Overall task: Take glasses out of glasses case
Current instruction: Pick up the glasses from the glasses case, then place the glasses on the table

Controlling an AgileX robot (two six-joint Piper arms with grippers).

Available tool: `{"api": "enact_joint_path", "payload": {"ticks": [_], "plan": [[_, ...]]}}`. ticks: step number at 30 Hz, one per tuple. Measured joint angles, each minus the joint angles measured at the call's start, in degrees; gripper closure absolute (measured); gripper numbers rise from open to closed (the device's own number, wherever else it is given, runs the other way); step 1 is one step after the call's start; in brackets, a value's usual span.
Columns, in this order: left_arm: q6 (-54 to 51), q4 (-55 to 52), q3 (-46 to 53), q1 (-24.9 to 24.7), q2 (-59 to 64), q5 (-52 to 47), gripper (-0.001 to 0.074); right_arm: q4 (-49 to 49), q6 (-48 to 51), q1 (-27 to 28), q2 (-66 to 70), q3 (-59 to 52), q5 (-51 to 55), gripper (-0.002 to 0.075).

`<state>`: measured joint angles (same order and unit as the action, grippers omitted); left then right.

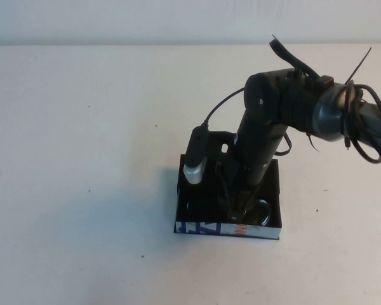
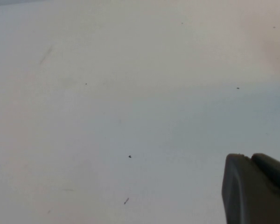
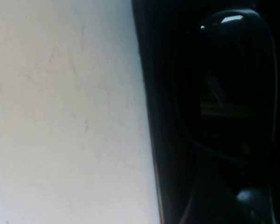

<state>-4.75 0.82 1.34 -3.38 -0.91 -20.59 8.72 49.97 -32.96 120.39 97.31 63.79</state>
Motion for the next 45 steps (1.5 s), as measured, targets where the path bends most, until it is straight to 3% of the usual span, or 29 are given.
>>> {"api": "enact_joint_path", "payload": {"ticks": [5, 11, 14, 20, 25, 29, 35, 39, 45], "plan": [[0.00, 0.00, 0.00, 0.00, 0.00, 0.00, 0.0740, 0.00, 0.00, 0.00, 0.68, -0.09, -1.40, 0.0457], [0.00, 0.00, 0.00, 0.00, 0.00, 0.00, 0.0740, -0.04, 0.00, 0.00, 0.81, 1.75, 1.90, 0.0677], [0.00, 0.00, 0.00, 0.00, 0.00, 0.00, 0.0740, -1.43, -0.93, 0.00, 0.81, 4.97, 5.01, 0.0706], [0.00, 0.00, 0.00, 0.00, 0.00, 0.00, 0.0740, -3.39, -17.65, 0.57, -3.97, 7.99, 5.91, 0.0709], [0.00, 0.00, 0.00, 0.00, 0.00, 0.00, 0.0740, -1.28, -34.42, 5.75, -10.66, 7.06, 6.38, 0.0709], [0.00, 0.00, 0.00, 0.00, 0.00, 0.00, 0.0740, 3.75, -38.03, 11.70, -17.09, 0.49, 6.38, 0.0709], [0.00, 0.00, 0.00, 0.00, 0.00, 0.00, 0.0740, 5.86, -39.04, 21.19, -27.78, -18.14, 4.37, 0.0709], [0.00, 0.00, 0.00, 0.00, 0.00, 0.00, 0.0740, 6.18, -42.75, 25.05, -30.71, -31.31, -7.55, 0.0710], [0.00, 0.00, 0.00, 0.00, 0.00, 0.00, 0.0740, 7.32, -44.55, 25.70, -30.02, -42.74, -21.77, 0.0710]]}}
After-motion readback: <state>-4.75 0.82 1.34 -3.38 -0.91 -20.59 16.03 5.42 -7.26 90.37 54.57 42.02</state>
